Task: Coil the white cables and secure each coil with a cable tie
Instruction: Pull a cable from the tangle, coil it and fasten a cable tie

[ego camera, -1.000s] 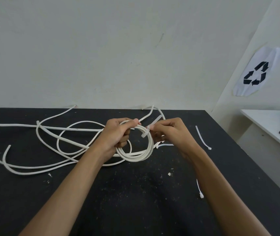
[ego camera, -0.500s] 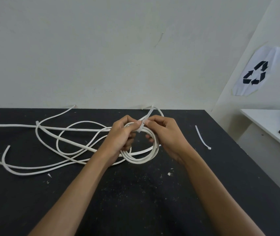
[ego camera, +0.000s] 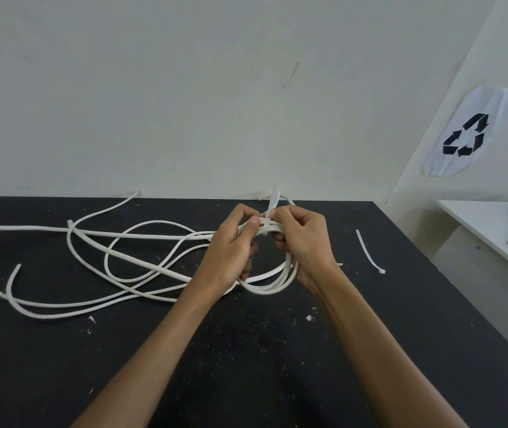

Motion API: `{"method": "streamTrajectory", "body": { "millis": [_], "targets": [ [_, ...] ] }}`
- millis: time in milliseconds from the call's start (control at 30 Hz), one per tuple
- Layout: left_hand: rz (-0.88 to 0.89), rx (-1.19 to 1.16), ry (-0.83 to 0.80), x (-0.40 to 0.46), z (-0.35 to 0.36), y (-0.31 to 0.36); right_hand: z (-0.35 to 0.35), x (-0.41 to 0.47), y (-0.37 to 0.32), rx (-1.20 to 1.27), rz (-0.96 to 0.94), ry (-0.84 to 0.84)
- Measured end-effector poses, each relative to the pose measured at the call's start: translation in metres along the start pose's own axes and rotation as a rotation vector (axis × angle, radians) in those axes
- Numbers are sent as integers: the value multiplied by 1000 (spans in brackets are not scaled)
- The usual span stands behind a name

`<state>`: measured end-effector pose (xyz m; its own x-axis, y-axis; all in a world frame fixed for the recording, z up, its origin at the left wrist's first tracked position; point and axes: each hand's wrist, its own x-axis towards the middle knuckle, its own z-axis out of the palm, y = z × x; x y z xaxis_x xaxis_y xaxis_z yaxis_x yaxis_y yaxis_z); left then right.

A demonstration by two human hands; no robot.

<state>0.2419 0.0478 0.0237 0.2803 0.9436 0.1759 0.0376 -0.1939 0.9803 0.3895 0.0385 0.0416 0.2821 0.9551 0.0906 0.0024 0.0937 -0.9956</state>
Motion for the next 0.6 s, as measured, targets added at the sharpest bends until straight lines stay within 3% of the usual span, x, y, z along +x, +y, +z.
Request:
{"method": "streamTrajectory", "body": {
  "millis": [300, 600],
  "targets": [
    [-27, -14, 88, 3, -3, 4, 6, -2, 6, 27, -39, 49],
    [-42, -91, 33, 2, -5, 5, 7, -4, 3, -117, -113, 18]
  ]
}}
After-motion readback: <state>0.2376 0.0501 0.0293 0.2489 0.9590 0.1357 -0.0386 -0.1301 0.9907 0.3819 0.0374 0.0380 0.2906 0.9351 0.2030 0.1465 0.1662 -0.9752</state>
